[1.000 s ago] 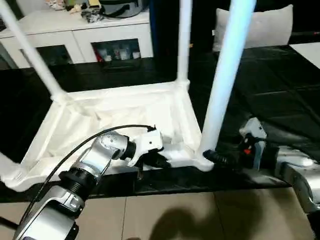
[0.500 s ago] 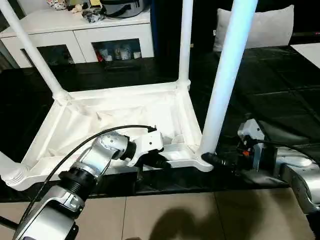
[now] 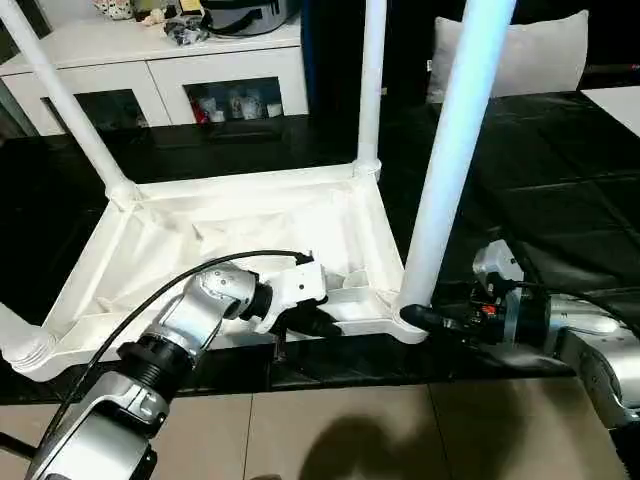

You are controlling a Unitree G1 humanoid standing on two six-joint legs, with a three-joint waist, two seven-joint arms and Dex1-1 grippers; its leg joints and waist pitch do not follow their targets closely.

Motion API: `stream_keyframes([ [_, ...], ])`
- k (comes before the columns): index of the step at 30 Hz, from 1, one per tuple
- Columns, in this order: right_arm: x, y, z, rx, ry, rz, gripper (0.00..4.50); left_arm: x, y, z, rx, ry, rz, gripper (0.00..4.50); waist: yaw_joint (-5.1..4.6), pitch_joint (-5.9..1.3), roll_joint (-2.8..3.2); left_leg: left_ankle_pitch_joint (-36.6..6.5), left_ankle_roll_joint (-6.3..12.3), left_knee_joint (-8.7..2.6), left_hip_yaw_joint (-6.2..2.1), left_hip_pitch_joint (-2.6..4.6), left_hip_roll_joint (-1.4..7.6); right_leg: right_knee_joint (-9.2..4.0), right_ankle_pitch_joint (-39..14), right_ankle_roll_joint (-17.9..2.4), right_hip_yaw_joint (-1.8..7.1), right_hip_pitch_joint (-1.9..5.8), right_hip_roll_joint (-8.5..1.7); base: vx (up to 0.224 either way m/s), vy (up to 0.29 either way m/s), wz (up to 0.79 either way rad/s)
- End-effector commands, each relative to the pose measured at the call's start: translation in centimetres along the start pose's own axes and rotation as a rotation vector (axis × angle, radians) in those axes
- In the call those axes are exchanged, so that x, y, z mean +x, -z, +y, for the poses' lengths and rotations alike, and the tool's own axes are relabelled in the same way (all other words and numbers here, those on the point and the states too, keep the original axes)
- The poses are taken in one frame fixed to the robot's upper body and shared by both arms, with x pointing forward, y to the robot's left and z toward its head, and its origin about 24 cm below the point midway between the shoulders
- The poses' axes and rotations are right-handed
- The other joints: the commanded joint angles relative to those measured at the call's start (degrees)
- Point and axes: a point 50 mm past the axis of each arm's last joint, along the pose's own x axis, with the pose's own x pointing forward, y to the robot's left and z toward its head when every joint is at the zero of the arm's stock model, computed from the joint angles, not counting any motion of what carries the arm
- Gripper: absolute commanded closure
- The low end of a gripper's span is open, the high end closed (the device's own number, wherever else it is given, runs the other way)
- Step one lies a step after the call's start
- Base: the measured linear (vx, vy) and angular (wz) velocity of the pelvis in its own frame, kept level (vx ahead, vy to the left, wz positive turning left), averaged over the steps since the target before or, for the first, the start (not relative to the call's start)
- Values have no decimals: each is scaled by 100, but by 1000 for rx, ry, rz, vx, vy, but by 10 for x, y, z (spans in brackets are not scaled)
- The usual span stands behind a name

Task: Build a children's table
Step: Rotate leg to tighten

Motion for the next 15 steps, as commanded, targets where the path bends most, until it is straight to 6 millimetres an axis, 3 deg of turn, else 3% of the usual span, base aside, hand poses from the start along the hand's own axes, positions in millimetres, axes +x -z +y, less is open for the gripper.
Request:
stream_keyframes([
  [1,6,-2,2,4,-25,0,180,2,-4,-3,29,39,17,450,8,-391,-168,-682,624,-334,15,-20,162,-347,-1983,-787,240,348,-320,0,0,0],
  [5,10,0,2,22,1,9,204,4,-6,-3,10,36,-6,450,-1,-389,-147,-681,609,-334,14,-15,160,-353,-1970,-808,237,343,-312,0,0,0],
  [8,22,-4,4,58,52,-28,230,9,-10,5,-55,-77,-27,450,-13,-380,-146,-733,548,-340,14,-13,154,-353,-2021,-813,232,343,-315,0,0,0],
  [10,31,-5,5,69,106,-32,241,13,-16,12,-126,-163,-68,450,-42,-360,-166,-874,456,-350,21,6,137,-399,-2348,-715,223,337,-313,0,0,0],
  [12,39,-6,2,100,198,-38,243,17,-23,16,-197,-234,-106,450,-67,-348,-143,-949,391,-360,14,13,121,-432,-2591,-620,203,328,-307,0,0,0],
  [15,50,-6,-7,177,367,-24,248,24,-30,21,-278,-317,-134,450,-164,-341,-159,-1015,308,-372,2,-10,93,-455,-2662,-515,190,339,-291,0,0,0],
])
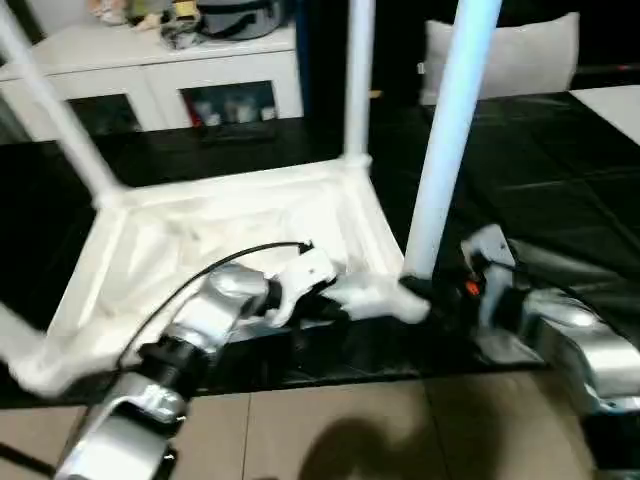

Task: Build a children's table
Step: Rotate leg to tighten

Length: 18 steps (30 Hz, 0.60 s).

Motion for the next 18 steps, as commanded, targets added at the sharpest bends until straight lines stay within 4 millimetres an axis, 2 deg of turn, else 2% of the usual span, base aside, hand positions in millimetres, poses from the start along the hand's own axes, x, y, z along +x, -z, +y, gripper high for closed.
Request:
stream_keyframes([
  [1,23,4,14,87,70,20,248,9,-22,5,-51,-131,-85,450,-42,-336,-179,-1000,314,-399,-3,-40,71,-465,-2687,-484,164,349,-284,0,0,0],
  [4,26,4,16,82,71,1,248,11,-22,4,-39,-135,-81,450,-85,-353,-178,-956,391,-376,13,-23,50,-502,-2689,-407,168,320,-286,0,0,0],
  [6,28,4,20,85,52,-18,182,10,-21,3,-1,-124,-66,450,-101,-357,-166,-903,467,-375,12,-35,53,-495,-2583,-412,169,328,-282,0,0,0],
  [10,25,4,21,85,42,-24,162,7,-18,3,28,-123,-51,450,-123,-363,-133,-841,523,-384,-5,-40,84,-460,-2361,-495,175,336,-281,0,0,0],
  [11,23,4,19,79,47,-19,140,6,-17,4,26,-124,-48,450,-125,-361,-132,-856,517,-386,-6,-37,90,-460,-2344,-505,177,335,-281,0,0,0],
  [14,20,6,16,68,66,-5,128,5,-16,4,25,-130,-41,450,-125,-353,-140,-915,507,-391,-3,-41,85,-462,-2376,-527,180,343,-284,0,0,0],
  [15,19,7,15,61,66,1,103,5,-16,4,27,-133,-37,450,-123,-353,-142,-920,495,-392,-4,-36,87,-462,-2397,-520,181,344,-285,0,0,0],
  [18,10,8,10,29,30,17,86,3,-13,5,47,-120,-26,450,-116,-354,-152,-933,521,-386,0,-43,84,-462,-2411,-506,184,352,-287,0,0,0],
])
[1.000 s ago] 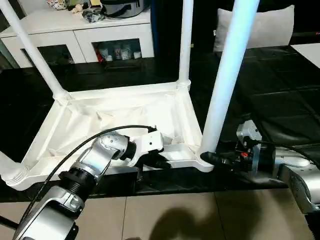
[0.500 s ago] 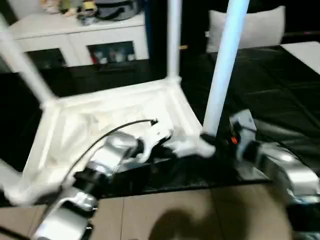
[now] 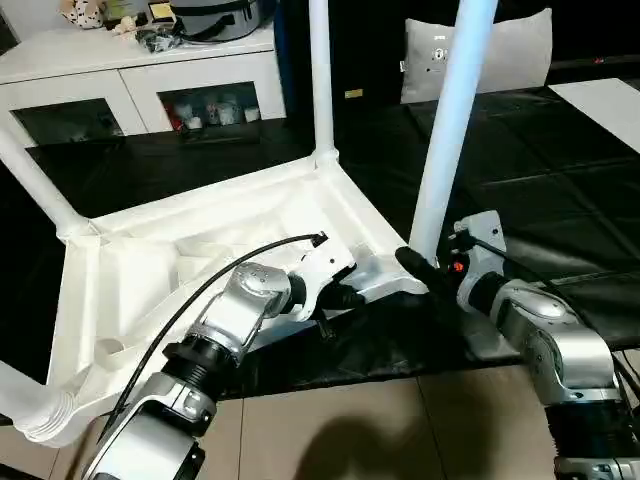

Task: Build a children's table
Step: Rotate leg to tighten

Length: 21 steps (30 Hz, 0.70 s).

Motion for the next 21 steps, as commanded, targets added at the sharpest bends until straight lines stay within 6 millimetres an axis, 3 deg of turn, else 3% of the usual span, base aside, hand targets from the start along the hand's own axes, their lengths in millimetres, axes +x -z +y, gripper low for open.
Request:
stream_keyframes([
  [1,2,12,12,21,-97,48,86,-7,-5,7,48,-39,-13,450,30,-352,-149,-929,538,-368,9,-37,87,-461,-2408,-513,200,350,-291,0,0,0],
  [10,-28,5,-16,-88,-178,67,4,-21,10,4,183,108,36,450,44,-351,-162,-901,627,-359,11,-40,106,-446,-2377,-565,204,344,-295,0,0,0],
  [13,-33,4,-17,-126,-215,74,2,-25,13,3,203,143,52,450,70,-353,-176,-945,619,-359,15,-28,115,-444,-2417,-581,208,336,-299,0,0,0],
  [18,-40,3,-10,-200,-323,69,2,-31,15,-1,232,250,56,450,202,-365,-166,-809,664,-358,19,-33,146,-394,-2164,-697,235,339,-321,0,0,0],
  [20,-41,2,-8,-185,-358,62,2,-32,16,-2,234,269,61,450,203,-363,-161,-836,669,-360,19,-27,152,-387,-2131,-734,233,337,-316,0,0,0],
  [21,-42,2,-5,-170,-398,55,28,-32,16,-3,238,284,68,450,212,-359,-160,-910,674,-363,20,-18,160,-387,-2134,-767,232,333,-310,0,0,0],
])
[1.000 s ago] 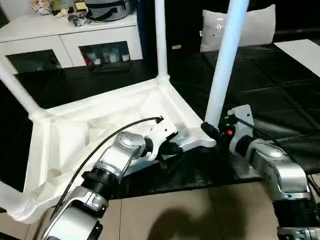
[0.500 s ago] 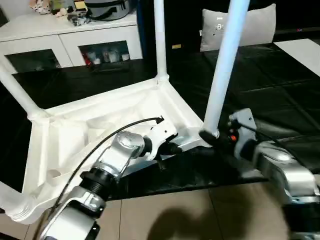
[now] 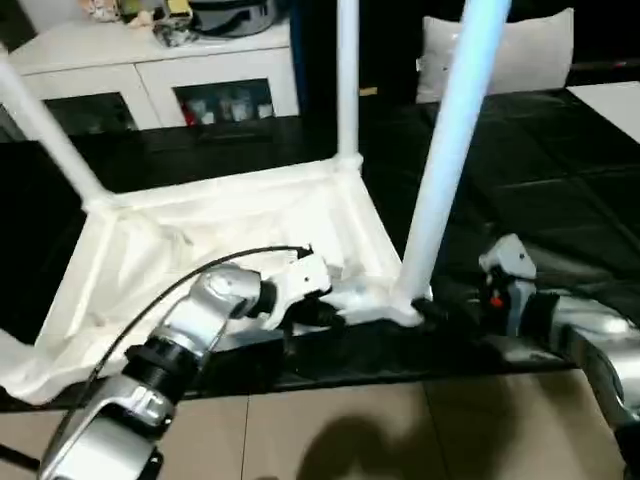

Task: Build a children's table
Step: Rotate leg to tighten

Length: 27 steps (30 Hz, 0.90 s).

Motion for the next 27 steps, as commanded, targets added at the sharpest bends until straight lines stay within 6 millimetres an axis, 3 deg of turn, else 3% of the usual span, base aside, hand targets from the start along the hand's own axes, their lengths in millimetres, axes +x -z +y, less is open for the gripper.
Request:
stream_keyframes([
  [1,2,-9,11,-5,-108,-44,35,2,-4,-5,51,70,23,450,27,-360,-150,-953,673,-365,13,-12,164,-389,-2176,-758,232,346,-313,0,0,0],
  [8,9,-8,16,41,-188,-59,92,0,-4,-7,57,103,25,450,109,-370,-180,-852,585,-369,13,1,173,-379,-2212,-764,250,328,-330,0,0,0],
  [23,12,1,21,85,-219,-30,204,1,1,-10,38,101,37,450,120,-367,-196,-794,564,-364,20,-9,157,-390,-2321,-669,244,331,-329,0,0,0],
  [27,25,-3,21,128,-122,-99,225,5,-7,-9,-17,55,-9,450,96,-357,-179,-810,521,-372,18,-10,158,-393,-2303,-723,239,319,-328,0,0,0],
])
